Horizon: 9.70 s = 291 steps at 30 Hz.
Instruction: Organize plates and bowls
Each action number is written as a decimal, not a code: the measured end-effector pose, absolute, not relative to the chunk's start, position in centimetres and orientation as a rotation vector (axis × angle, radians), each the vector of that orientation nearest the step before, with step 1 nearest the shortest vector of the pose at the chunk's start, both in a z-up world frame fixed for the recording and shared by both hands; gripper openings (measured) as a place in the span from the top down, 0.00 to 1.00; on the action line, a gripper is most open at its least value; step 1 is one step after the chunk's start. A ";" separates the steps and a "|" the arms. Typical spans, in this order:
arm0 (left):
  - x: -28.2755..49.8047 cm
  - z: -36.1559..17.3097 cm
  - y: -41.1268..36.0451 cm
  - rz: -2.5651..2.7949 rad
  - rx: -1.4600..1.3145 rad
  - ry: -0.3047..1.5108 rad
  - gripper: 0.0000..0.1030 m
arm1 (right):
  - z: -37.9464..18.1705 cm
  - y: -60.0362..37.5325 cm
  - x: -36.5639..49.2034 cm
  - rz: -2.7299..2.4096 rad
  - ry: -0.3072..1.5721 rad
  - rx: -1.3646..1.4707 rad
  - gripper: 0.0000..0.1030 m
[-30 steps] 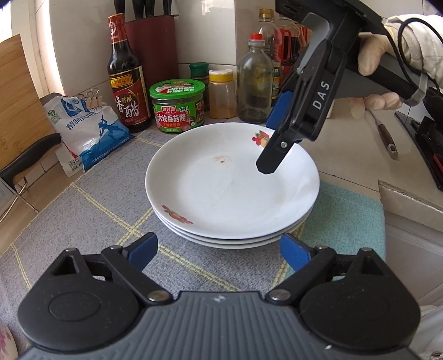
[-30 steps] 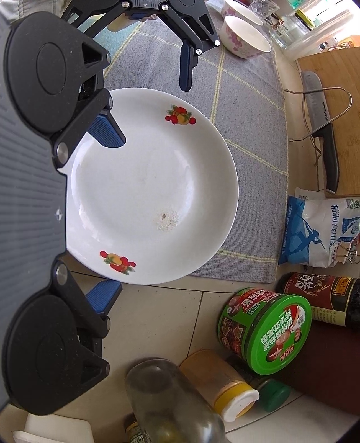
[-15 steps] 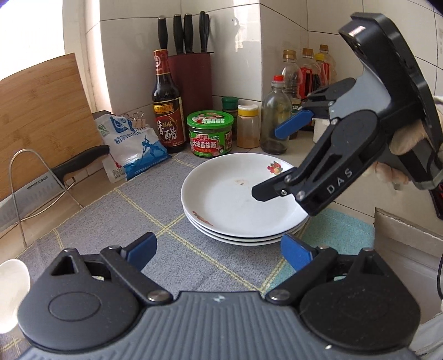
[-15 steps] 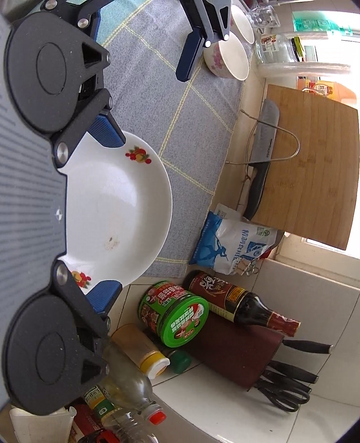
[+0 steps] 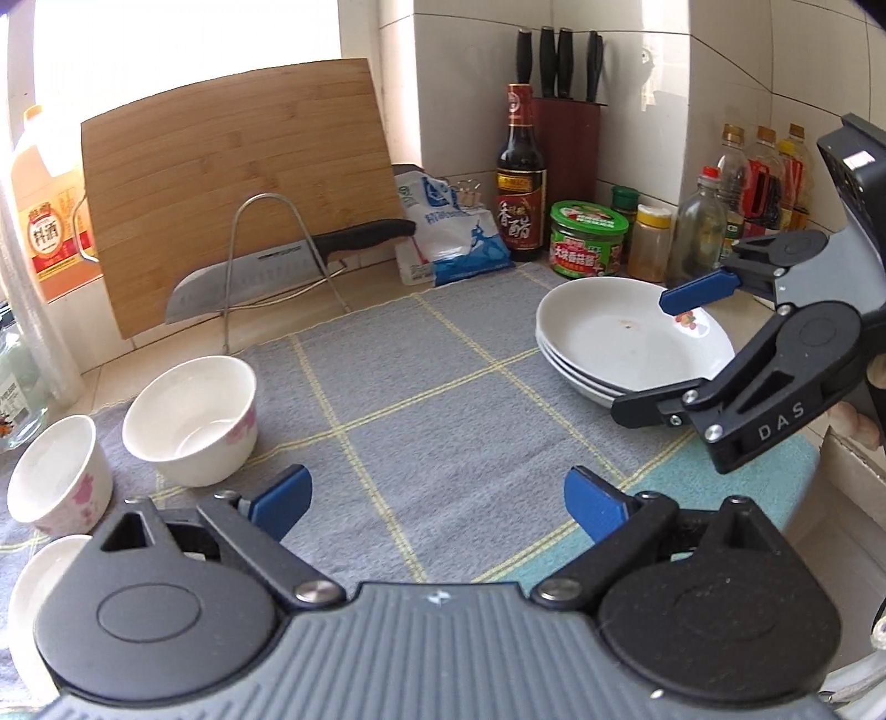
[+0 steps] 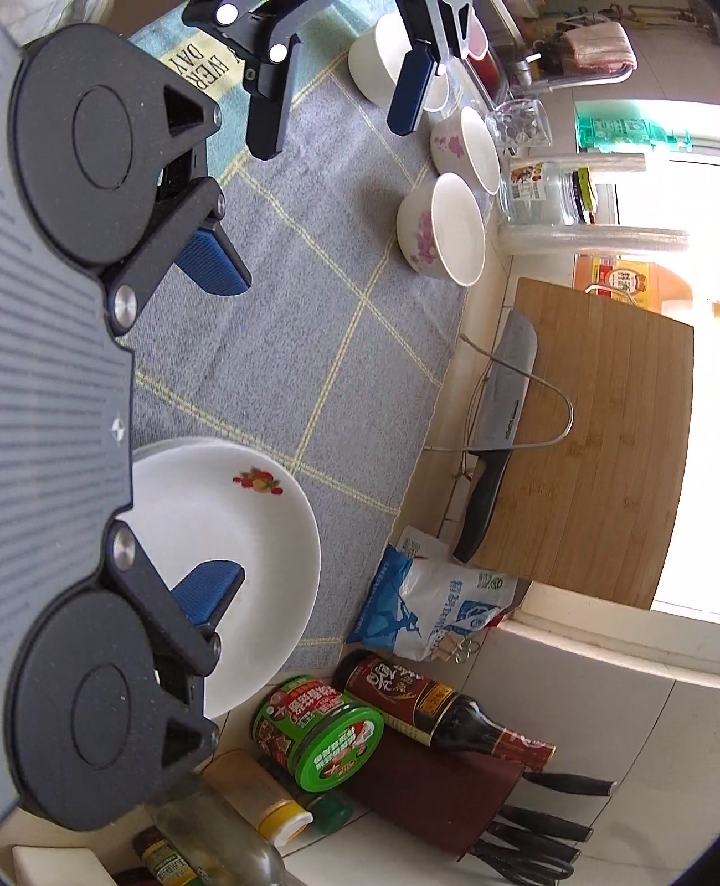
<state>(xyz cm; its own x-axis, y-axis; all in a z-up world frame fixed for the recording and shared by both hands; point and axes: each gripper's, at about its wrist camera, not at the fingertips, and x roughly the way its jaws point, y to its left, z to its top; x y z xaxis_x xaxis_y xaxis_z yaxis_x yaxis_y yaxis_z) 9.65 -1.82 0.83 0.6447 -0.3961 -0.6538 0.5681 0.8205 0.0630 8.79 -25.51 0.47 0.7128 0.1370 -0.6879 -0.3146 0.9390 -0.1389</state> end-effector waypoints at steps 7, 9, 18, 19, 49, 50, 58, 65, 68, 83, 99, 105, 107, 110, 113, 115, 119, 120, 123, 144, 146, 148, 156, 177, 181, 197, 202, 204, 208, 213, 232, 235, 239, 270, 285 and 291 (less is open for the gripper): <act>10.9 2.5 4.7 -0.446 0.315 0.682 0.05 | -0.2 -18.4 8.9 0.333 0.760 -0.278 0.00; 11.4 3.1 7.0 -0.429 0.329 0.669 0.05 | -0.5 -16.0 9.2 0.344 0.781 -0.271 0.00; 14.1 4.3 15.2 -0.368 0.353 0.672 0.05 | -1.6 -6.4 10.3 0.417 0.821 -0.289 0.00; 14.5 4.2 15.8 -0.364 0.352 0.678 0.05 | -1.8 -5.5 10.5 0.425 0.823 -0.292 0.00; 18.1 1.1 18.7 -0.536 0.275 0.858 0.13 | -5.7 2.8 14.1 0.658 0.840 -0.262 0.01; 18.2 1.0 18.7 -0.541 0.278 0.863 0.13 | -5.7 2.8 14.1 0.660 0.834 -0.267 0.03; 18.9 0.2 18.5 -0.576 0.285 0.918 0.36 | -5.1 3.1 14.1 0.690 0.788 -0.260 0.17; 19.6 -0.1 18.7 -0.598 0.260 0.948 0.42 | -5.1 3.3 14.1 0.689 0.779 -0.266 0.20; 19.8 -0.2 18.8 -0.608 0.242 0.961 0.43 | -5.0 3.3 14.0 0.688 0.781 -0.268 0.20; 19.4 0.6 17.5 -0.646 0.256 0.943 0.43 | -4.3 2.1 13.4 0.670 0.790 -0.261 0.21; 18.6 1.0 10.0 -0.791 0.277 0.911 0.43 | -3.0 -4.6 10.9 0.527 0.810 -0.260 0.21; 18.5 0.5 7.3 -0.833 0.283 0.911 0.43 | -2.9 -7.2 10.2 0.480 0.827 -0.261 0.21; 18.5 0.3 6.6 -0.843 0.283 0.912 0.43 | -2.9 -7.7 10.1 0.470 0.835 -0.257 0.21; 18.5 0.0 5.9 -0.852 0.281 0.915 0.43 | -3.3 -8.2 10.1 0.457 0.848 -0.252 0.21; 18.5 -0.2 5.3 -0.855 0.280 0.920 0.43 | -3.5 -8.6 10.1 0.449 0.859 -0.248 0.21; 18.5 -0.3 5.0 -0.857 0.279 0.926 0.43 | -3.6 -8.8 10.1 0.447 0.865 -0.243 0.21; 18.6 -0.6 4.8 -0.856 0.276 0.939 0.43 | -3.7 -9.0 10.2 0.451 0.871 -0.241 0.21; 18.6 -0.7 4.8 -0.855 0.275 0.941 0.43 | -3.8 -9.0 10.2 0.451 0.873 -0.240 0.21; 18.7 -0.8 4.7 -0.854 0.275 0.944 0.43 | -3.9 -8.9 10.2 0.452 0.877 -0.237 0.21; 17.6 1.8 8.5 -0.684 0.182 0.817 0.09 | -2.1 -8.8 9.5 0.473 0.828 -0.213 0.00; 17.5 1.9 8.9 -0.651 0.187 0.802 0.09 | -1.8 -8.7 9.4 0.473 0.821 -0.223 0.00; 17.7 1.9 9.3 -0.617 0.194 0.787 0.09 | -1.5 -8.8 9.5 0.478 0.816 -0.235 0.00; 19.0 1.5 9.6 -0.492 0.226 0.734 0.09 | -0.1 -9.3 11.1 0.473 0.783 -0.276 0.00; 23.1 -1.5 6.6 -0.429 0.230 0.746 0.09 | 0.9 -10.1 25.2 0.568 0.833 -0.253 0.01; 23.5 -1.9 6.1 -0.425 0.245 0.745 0.09 | 0.0 -9.1 27.5 0.611 0.861 -0.258 0.03; 24.2 -2.8 6.0 -0.415 0.237 0.754 0.10 | -3.6 -6.2 32.4 0.708 0.966 -0.242 0.15; 24.5 -2.8 6.0 -0.428 0.236 0.752 0.11 | -4.2 -5.9 33.0 0.720 0.985 -0.229 0.19; 24.5 -2.8 6.0 -0.438 0.235 0.753 0.13 | -4.3 -5.8 33.0 0.726 0.988 -0.226 0.20; 24.6 -2.8 5.9 -0.441 0.235 0.752 0.14 | -4.3 -5.7 33.0 0.732 0.992 -0.225 0.20; 24.5 -2.7 5.8 -0.445 0.245 0.751 0.14 | -4.3 -5.8 33.0 0.732 0.997 -0.211 0.20; 21.7 0.2 5.9 -0.464 0.270 0.723 0.14 | -0.8 -6.2 29.7 0.746 0.950 -0.207 0.20; 20.8 1.0 5.9 -0.470 0.277 0.716 0.14 | 0.2 -6.3 28.5 0.749 0.934 -0.206 0.20; 19.4 2.0 5.8 -0.483 0.282 0.694 0.14 | 1.5 -6.6 26.7 0.743 0.909 -0.210 0.20; 11.0 2.4 4.2 -0.613 0.288 0.739 0.14 | 2.3 -9.7 15.6 0.680 0.928 -0.182 0.20; 11.2 1.3 3.7 -0.642 0.297 0.799 0.14 | 0.6 -10.0 15.2 0.669 0.981 -0.164 0.20; 11.1 1.2 3.7 -0.645 0.302 0.809 0.14 | 0.3 -10.0 15.2 0.667 0.987 -0.166 0.20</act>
